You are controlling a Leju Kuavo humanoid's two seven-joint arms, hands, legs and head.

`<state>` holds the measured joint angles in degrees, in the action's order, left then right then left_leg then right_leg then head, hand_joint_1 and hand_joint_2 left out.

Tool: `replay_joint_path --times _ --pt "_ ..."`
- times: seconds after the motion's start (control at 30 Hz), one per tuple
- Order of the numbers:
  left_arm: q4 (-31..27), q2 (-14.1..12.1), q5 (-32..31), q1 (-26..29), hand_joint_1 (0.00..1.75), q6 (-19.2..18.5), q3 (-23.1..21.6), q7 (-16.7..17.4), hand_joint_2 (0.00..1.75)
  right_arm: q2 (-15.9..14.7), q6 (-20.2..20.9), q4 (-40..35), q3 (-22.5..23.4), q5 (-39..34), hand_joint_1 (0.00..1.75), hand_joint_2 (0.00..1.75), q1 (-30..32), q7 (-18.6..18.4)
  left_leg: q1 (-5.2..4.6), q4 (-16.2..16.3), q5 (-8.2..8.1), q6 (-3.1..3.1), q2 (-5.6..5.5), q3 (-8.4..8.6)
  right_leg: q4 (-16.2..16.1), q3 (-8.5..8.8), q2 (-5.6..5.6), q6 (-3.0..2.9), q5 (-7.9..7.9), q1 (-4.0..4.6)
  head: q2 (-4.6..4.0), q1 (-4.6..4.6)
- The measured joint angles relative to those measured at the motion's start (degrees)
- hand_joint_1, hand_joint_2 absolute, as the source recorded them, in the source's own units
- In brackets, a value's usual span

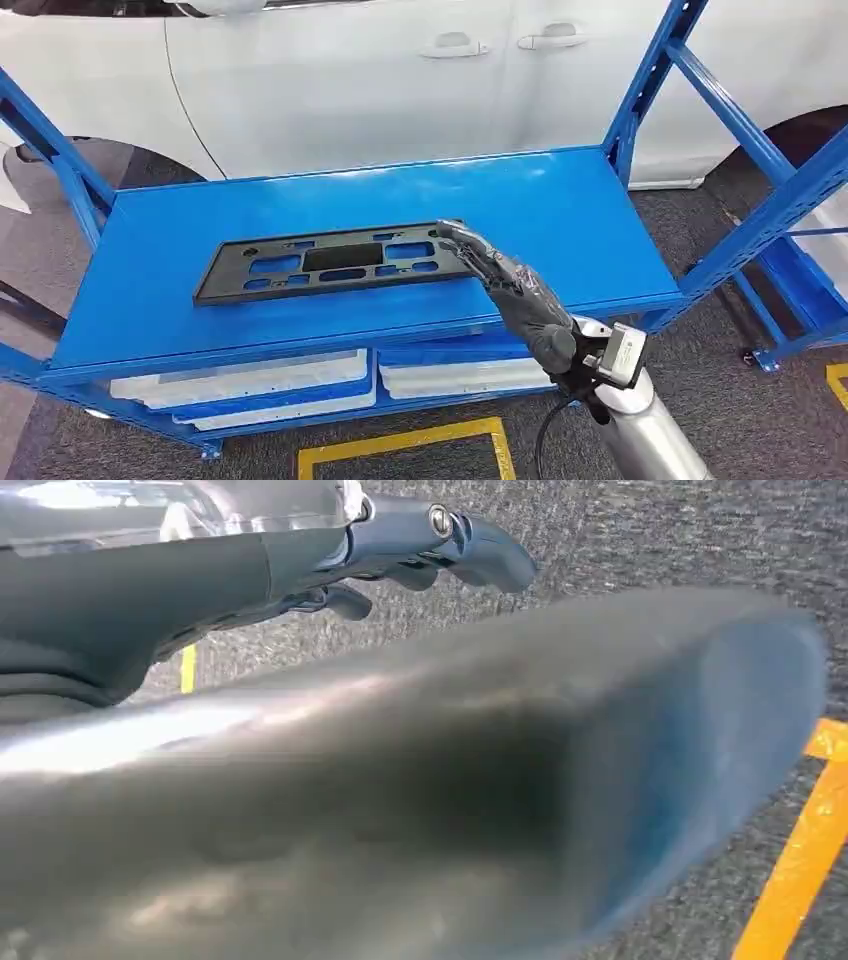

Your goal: Take the parts from the cabinet and place them on the table.

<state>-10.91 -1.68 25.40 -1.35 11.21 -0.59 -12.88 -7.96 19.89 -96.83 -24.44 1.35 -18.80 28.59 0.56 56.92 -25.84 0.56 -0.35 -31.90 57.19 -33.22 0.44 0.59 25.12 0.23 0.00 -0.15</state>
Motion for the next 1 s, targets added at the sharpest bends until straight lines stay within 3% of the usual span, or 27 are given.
replay_joint_path --times 0.03,0.07,0.13,0.17,0.2,0.23,0.27,0.33,0.37,0.47,0.53,0.57,0.63,0.67,0.7,0.73,0.77,0.8,0.83,0.87,0.93,1.0 --pt "0.0 0.0 0.2 0.0 0.0 -0.3 0.0 -0.4 0.0 0.0 0.0 0.0 -0.1 -0.2 0.0 0.0 -0.2 0.0 0.12 -0.3 0.21 0.27 0.08 0.12 0.9 -0.22 -0.02 0.26 0.8 -0.32 0.0 0.04" --pt "0.0 0.0 0.2 0.0 0.0 -0.5 0.0 -0.6 0.0 0.0 0.0 0.0 -0.2 -0.3 0.0 0.0 -0.6 -0.1 0.13 -0.3 0.28 0.51 0.16 0.06 3.5 -1.44 -0.11 0.46 2.73 -0.37 0.0 0.44" --pt "0.0 0.0 0.3 -0.1 0.0 -0.5 0.0 -0.7 0.0 0.0 0.0 0.2 -0.3 -0.7 0.0 0.0 -0.8 -0.3 0.07 -0.2 0.28 0.62 0.17 -0.06 13.2 -5.91 -0.12 0.91 7.3 -0.68 0.0 0.44" --pt "0.0 0.0 0.3 -0.1 0.0 -0.6 0.1 -0.8 0.0 0.0 0.0 0.3 -0.5 -0.8 0.0 0.0 -0.8 -0.4 0.07 -0.2 0.28 0.62 0.16 -0.11 17.3 -7.87 -0.13 1.08 8.57 -0.78 0.0 0.5" --pt "0.0 0.0 0.3 -0.1 0.0 -0.6 0.1 -0.8 0.0 0.0 0.0 0.5 -0.6 -0.9 0.0 0.0 -0.8 -0.6 0.07 -0.2 0.27 0.61 0.14 -0.1 18.6 -8.64 -0.13 1.18 8.28 -0.93 -0.02 0.48" --pt "0.0 0.0 0.3 -0.1 0.0 -0.7 0.1 -0.8 0.0 0.0 0.0 0.6 -0.6 -1.0 0.0 0.0 -0.9 -0.7 0.07 -0.1 0.25 0.58 0.12 -0.05 16.8 -7.86 -0.15 1.2 6.65 -1.05 0.0 0.5" --pt "0.0 0.0 0.3 0.0 0.0 -0.9 0.1 -0.9 0.0 0.0 0.0 0.7 -0.7 -1.0 0.0 0.0 -1.1 -0.7 0.07 0.0 0.19 0.5 0.06 -0.02 12.8 -5.92 -0.16 1.11 4.26 -1.11 0.0 0.48" --pt "0.0 0.0 0.3 -0.1 0.0 -1.1 0.1 -1.0 0.0 0.0 0.0 0.7 -0.9 -1.0 0.0 0.0 -1.7 -1.0 0.07 0.2 -0.03 0.19 0.01 0.06 2.2 -0.79 -0.25 0.63 -0.35 -1.11 0.0 0.5" --pt "0.0 0.0 0.4 -0.1 0.0 -1.4 0.2 -1.2 0.0 0.0 0.0 0.7 -1.0 -1.0 0.0 0.0 -2.1 -1.2 -0.31 0.3 -0.19 -0.13 0.02 -0.1 0.5 -0.12 -0.32 0.37 0.5 -0.8 0.0 0.44" --pt "0.0 0.1 0.5 -0.2 0.0 -1.7 0.4 -1.7 0.0 0.2 0.0 0.7 -1.3 -1.0 0.0 0.0 -2.4 -1.5 -0.14 0.0 -0.11 -1.09 0.03 -0.02 0.4 -0.35 -0.23 -0.36 0.23 -0.39 0.0 0.46" --pt "0.0 0.1 0.5 -0.2 0.0 -2.1 0.5 -1.9 0.0 0.2 0.0 0.7 -1.3 -1.0 0.0 0.0 -2.8 -1.8 0.08 0.7 -0.74 -1.78 0.07 -0.14 -0.5 0.09 -0.38 -1.19 -0.25 -0.92 0.0 0.44" --pt "0.0 0.1 0.3 -0.2 0.0 -2.1 0.5 -1.9 0.0 0.3 0.0 0.7 -1.4 -1.0 0.0 0.0 -3.1 -1.9 0.08 2.7 -2.24 -1.95 0.08 -0.96 -0.6 0.22 -0.41 -1.58 -0.23 -0.88 0.0 0.33" --pt "0.0 0.1 0.0 -0.3 0.0 -1.9 0.5 -1.9 0.0 0.5 0.0 0.8 -1.5 -0.9 0.0 0.0 -3.0 -2.3 0.09 11.8 -7.05 -2.26 0.06 -5.23 -0.6 0.18 -0.45 -1.81 -0.18 -0.74 0.0 0.24" --pt "0.0 0.2 0.0 -0.3 0.0 -1.6 0.5 -1.8 0.0 0.5 0.0 0.9 -1.6 -0.8 0.0 0.0 -2.9 -2.5 0.09 16.4 -8.71 -2.38 0.06 -7.45 -0.5 0.12 -0.46 -1.85 -0.15 -0.66 0.0 0.26" --pt "0.0 0.2 0.0 -0.2 0.0 -1.4 0.5 -1.7 0.0 0.6 0.0 1.1 -1.7 -0.8 0.0 0.0 -2.8 -3.0 0.1 18.8 -8.94 -2.41 0.07 -8.68 -0.4 0.12 -0.45 -1.87 -0.14 -0.6 0.0 0.24" --pt "0.0 0.2 0.0 -0.1 0.0 -1.2 0.5 -1.7 0.0 0.7 -0.1 1.3 -1.8 -0.8 0.0 0.0 -2.7 -3.5 0.11 18.1 -7.75 -2.38 0.07 -8.45 -0.4 0.17 -0.41 -1.92 -0.09 -0.58 0.0 0.26" --pt "0.0 0.2 -0.1 -0.1 0.0 -1.1 0.5 -1.7 0.0 0.7 -0.2 1.4 -1.9 -1.0 0.0 0.0 -2.6 -3.7 0.11 15.0 -5.59 -2.26 0.07 -7.01 -0.3 0.22 -0.36 -1.9 -0.01 -0.56 0.0 0.24" --pt "0.0 0.2 -0.1 -0.2 0.0 -1.1 0.5 -1.7 0.0 0.9 -0.3 1.6 -2.0 -1.0 0.0 1.75 -2.6 -3.8 0.1 9.7 -2.79 -2.09 0.07 -4.52 -0.2 0.3 -0.31 -1.8 0.12 -0.56 -0.02 0.26" --pt "0.0 0.2 -0.1 -0.2 0.0 -1.0 0.5 -1.6 0.0 0.9 -0.4 1.7 -2.1 -0.9 0.0 1.75 -2.6 -4.2 0.09 4.1 -0.28 -1.85 0.08 -1.8 0.0 0.4 -0.3 -1.62 0.28 -0.55 0.0 0.24" --pt "0.0 0.2 -0.2 -0.2 0.0 -1.0 0.5 -1.5 0.0 1.0 -0.6 1.9 -2.5 -0.3 0.0 1.75 -2.6 -4.3 -0.01 1.0 -0.42 -1.55 0.04 -0.34 0.1 0.37 -0.29 -1.38 0.41 -0.35 0.0 0.26" --pt "0.0 0.3 -0.3 -0.3 0.0 -0.9 0.5 -1.4 0.0 1.1 -1.6 2.5 -3.5 1.5 0.0 1.75 -2.5 -4.5 -0.25 0.6 -0.34 -1.16 0.0 -0.36 0.3 0.08 -0.25 -0.87 0.35 -0.17 0.0 0.37" --pt "0.0 0.3 -0.7 -0.3 0.0 -0.5 0.5 -1.3 0.0 1.9 -5.4 3.4 -5.4 6.4 0.0 1.75 -2.6 -4.2 -0.26 0.5 -0.22 -0.57 0.0 -0.38 0.1 0.16 -0.23 -0.3 0.22 -0.28 0.0 0.35"
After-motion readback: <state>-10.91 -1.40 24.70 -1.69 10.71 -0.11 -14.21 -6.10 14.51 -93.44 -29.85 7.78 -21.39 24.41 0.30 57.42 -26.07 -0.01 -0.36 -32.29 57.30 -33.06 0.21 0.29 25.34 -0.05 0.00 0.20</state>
